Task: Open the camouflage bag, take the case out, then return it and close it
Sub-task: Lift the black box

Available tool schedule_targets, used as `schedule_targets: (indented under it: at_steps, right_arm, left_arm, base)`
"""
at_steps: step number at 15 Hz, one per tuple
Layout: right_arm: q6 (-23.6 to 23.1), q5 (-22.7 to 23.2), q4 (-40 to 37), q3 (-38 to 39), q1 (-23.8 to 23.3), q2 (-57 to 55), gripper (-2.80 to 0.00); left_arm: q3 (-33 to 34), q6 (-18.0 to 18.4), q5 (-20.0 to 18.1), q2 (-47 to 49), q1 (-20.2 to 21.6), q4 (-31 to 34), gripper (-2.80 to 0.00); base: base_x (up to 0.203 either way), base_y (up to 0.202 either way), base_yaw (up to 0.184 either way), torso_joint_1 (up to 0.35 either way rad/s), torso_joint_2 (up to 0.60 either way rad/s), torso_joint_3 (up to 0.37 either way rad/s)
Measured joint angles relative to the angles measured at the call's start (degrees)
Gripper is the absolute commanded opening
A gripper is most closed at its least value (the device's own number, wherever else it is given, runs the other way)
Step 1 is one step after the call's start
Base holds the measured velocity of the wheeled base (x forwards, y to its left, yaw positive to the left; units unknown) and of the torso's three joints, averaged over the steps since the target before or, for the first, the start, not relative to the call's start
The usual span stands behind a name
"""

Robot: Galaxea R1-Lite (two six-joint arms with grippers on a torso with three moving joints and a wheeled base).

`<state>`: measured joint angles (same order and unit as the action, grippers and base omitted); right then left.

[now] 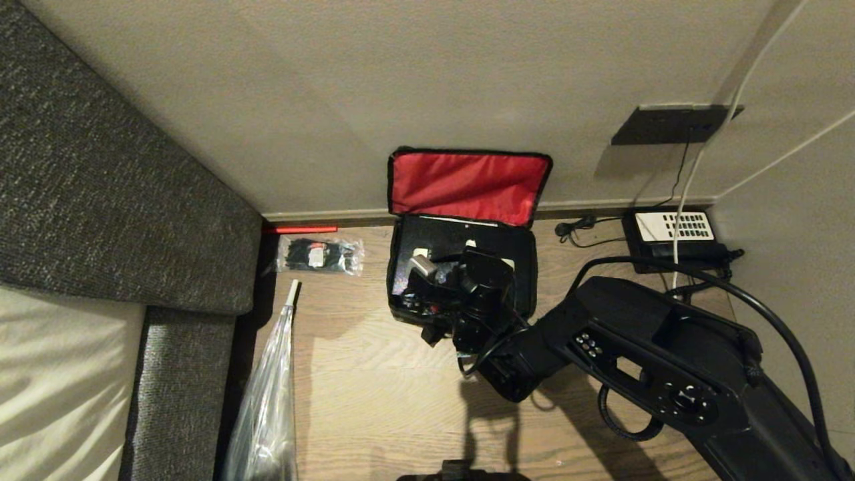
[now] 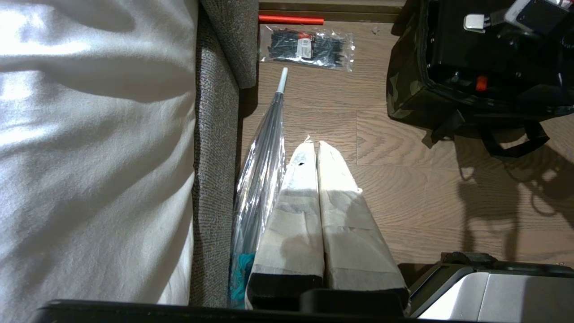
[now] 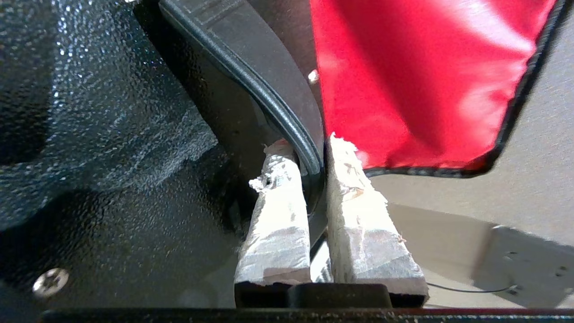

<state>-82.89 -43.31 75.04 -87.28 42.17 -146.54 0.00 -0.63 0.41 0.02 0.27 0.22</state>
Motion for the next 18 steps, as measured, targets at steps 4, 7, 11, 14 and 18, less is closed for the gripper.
schedule_targets:
  at_steps: [4, 7, 11, 14, 18]
  right_arm:
    - [-1.0, -0.1, 0.0, 0.7, 0.1, 1.8, -2.80]
    - [-1.1, -0.1, 0.0, 1.5, 0.2, 2.9, -2.80]
    - [-1.5, -1.5, -0.5, 2.3, 0.9, 4.3, -2.80]
    - [-1.6, -1.8, -0.7, 1.5, 1.3, 4.6, -2.80]
    - [-2.5, -1.9, -0.8, -0.1, 1.6, 4.9, -2.80]
  left_arm:
    - [0.0, 0.0, 0.0, 0.0, 0.0, 0.0, -2.80]
    - [0.0, 0.0, 0.0, 0.0, 0.0, 0.0, -2.80]
    - [0.0, 0.0, 0.0, 0.0, 0.0, 0.0, -2.80]
    - [0.0, 0.0, 0.0, 0.0, 0.0, 0.0, -2.80]
    - [0.0, 0.0, 0.0, 0.0, 0.0, 0.0, -2.80]
  base:
    - [0.000, 0.000, 0.000, 0.000, 0.00, 0.000]
    - [0.000, 0.000, 0.000, 0.000, 0.00, 0.000]
    - [0.000, 0.000, 0.000, 0.000, 0.00, 0.000]
    - [0.000, 0.000, 0.000, 0.000, 0.00, 0.000]
    - [0.000, 0.000, 0.000, 0.000, 0.00, 0.000]
